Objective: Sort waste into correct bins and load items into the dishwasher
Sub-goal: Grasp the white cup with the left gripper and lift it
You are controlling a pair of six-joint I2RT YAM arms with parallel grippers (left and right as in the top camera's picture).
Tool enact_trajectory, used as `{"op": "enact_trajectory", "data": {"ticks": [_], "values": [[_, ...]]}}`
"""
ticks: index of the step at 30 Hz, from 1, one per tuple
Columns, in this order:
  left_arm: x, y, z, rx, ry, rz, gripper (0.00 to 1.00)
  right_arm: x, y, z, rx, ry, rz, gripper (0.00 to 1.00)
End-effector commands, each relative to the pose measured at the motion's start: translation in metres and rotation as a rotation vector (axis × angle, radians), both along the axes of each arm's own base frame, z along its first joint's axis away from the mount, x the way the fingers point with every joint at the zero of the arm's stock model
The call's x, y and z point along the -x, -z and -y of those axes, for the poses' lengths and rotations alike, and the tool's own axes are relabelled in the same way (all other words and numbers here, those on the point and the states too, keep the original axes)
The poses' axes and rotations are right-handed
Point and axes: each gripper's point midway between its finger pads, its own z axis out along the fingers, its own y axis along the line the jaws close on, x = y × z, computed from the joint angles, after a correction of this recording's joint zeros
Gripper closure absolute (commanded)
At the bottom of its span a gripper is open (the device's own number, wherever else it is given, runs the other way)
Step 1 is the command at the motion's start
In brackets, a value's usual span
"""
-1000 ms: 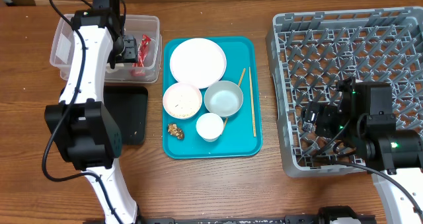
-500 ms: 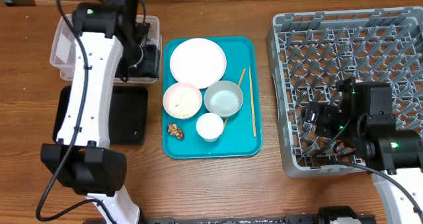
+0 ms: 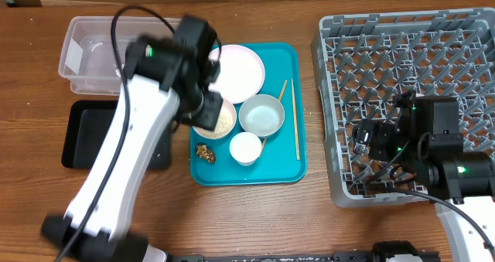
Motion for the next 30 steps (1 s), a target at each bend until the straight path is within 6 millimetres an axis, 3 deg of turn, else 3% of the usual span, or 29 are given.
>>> {"op": "enact_trajectory", "data": {"ticks": [1, 4, 6, 14, 17, 20, 21, 27, 30], "values": [[0.022, 0.005, -0.012, -0.008, -0.031, 0.078, 0.39, -0.004, -0.011, 0.002, 0.008, 0.005, 0.036, 0.00], [0.030, 0.018, -0.017, 0.019, -0.038, 0.149, 0.32, -0.004, -0.011, 0.002, 0.008, 0.005, 0.036, 0.00], [0.027, 0.026, -0.017, 0.045, -0.044, 0.208, 0.00, -0.004, -0.011, 0.002, 0.008, 0.005, 0.037, 0.00], [-0.003, 0.059, 0.031, 0.241, 0.102, 0.276, 0.00, -0.005, -0.011, 0.002, 0.008, 0.005, 0.037, 0.00], [-0.013, 0.073, 0.045, 0.262, 0.120, 0.248, 0.02, -0.005, -0.011, 0.002, 0.008, 0.005, 0.037, 0.00], [-0.015, 0.094, 0.053, 0.246, 0.136, 0.195, 0.11, -0.005, -0.011, 0.002, 0.008, 0.005, 0.037, 0.00], [-0.012, 0.108, 0.057, 0.230, 0.145, 0.149, 0.14, -0.005, -0.012, 0.002, 0.008, 0.005, 0.037, 0.00], [-0.002, 0.146, 0.065, 0.184, 0.166, 0.022, 0.31, -0.005, -0.011, 0.002, 0.008, 0.005, 0.037, 0.00], [0.004, 0.160, 0.066, 0.161, 0.173, -0.032, 0.44, -0.005, -0.011, 0.002, 0.008, 0.005, 0.037, 0.00]]}}
